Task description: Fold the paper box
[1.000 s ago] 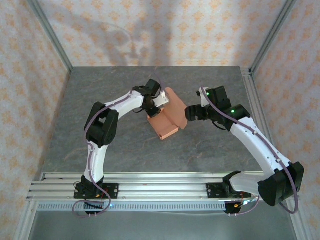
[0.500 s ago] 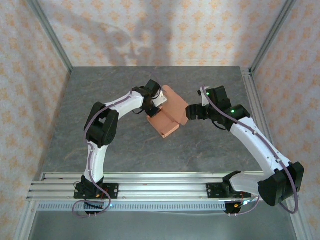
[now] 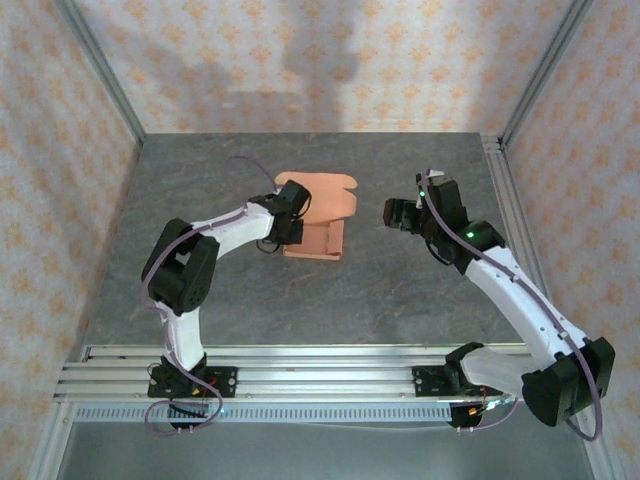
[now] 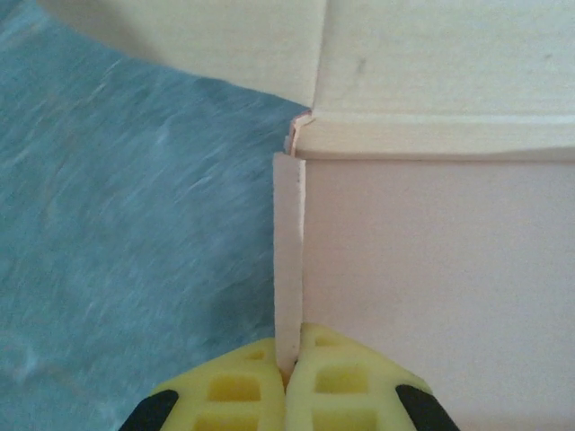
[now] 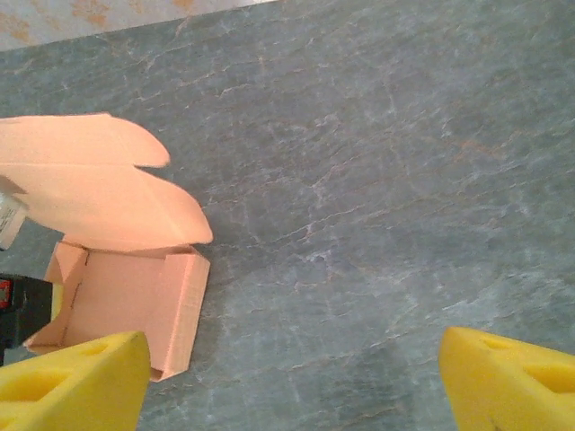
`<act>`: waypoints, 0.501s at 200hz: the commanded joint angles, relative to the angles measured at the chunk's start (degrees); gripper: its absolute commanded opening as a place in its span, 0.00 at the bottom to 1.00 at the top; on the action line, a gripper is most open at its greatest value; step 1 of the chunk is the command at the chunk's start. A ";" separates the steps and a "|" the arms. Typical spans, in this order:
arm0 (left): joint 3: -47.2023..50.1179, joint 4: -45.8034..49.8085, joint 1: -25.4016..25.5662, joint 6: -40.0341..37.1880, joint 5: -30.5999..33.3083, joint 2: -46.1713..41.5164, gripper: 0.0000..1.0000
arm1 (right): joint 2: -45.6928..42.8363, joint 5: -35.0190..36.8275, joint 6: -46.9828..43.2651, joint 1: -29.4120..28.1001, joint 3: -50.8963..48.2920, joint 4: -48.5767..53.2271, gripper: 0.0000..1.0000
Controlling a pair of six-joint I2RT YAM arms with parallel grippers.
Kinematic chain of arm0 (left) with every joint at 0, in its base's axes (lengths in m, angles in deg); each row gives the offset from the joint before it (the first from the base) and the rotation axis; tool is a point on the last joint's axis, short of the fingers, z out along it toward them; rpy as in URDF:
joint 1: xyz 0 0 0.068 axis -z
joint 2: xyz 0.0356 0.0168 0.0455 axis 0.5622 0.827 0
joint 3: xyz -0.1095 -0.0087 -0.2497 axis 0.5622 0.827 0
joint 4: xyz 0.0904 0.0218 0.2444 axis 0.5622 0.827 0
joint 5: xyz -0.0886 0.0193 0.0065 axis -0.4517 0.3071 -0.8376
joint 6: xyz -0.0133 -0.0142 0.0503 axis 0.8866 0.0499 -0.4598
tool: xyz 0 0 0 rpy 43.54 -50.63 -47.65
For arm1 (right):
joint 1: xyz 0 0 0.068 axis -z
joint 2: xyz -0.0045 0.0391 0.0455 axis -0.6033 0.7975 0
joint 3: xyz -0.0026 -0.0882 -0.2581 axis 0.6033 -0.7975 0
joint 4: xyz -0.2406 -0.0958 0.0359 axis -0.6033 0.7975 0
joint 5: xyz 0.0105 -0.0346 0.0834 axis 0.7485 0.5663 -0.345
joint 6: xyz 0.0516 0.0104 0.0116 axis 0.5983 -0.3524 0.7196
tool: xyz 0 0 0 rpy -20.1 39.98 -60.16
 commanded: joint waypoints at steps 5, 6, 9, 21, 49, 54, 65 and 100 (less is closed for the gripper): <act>4.00 -3.17 1.60 14.16 8.06 -4.43 0.00 | 3.34 -4.23 6.05 -0.89 -3.35 -6.73 0.82; 4.11 -3.17 1.66 14.35 8.11 -4.50 0.00 | 3.59 -4.35 6.18 -1.00 -3.45 -6.89 0.82; 4.29 -3.29 1.84 14.84 8.27 -4.61 0.00 | 4.24 -4.59 6.55 -1.23 -3.67 -7.57 0.82; 4.99 -3.39 2.44 15.88 8.11 -4.58 0.00 | 6.67 -5.15 7.67 -2.88 -4.07 -10.05 0.82; 4.37 -2.96 3.11 17.49 6.69 -2.84 0.00 | 15.27 -4.28 9.00 -7.38 -2.29 -14.43 0.76; 4.09 -2.66 3.14 17.68 6.71 -2.60 0.00 | 16.90 -4.44 9.26 -7.95 -1.73 -15.13 0.73; 3.66 -2.30 3.22 17.79 6.51 -2.08 0.00 | 20.40 -4.98 9.52 -9.10 -0.64 -16.53 0.68; 1.51 -0.57 3.24 16.63 5.87 -0.38 0.00 | 29.64 -6.10 8.37 -9.99 2.59 -19.92 0.46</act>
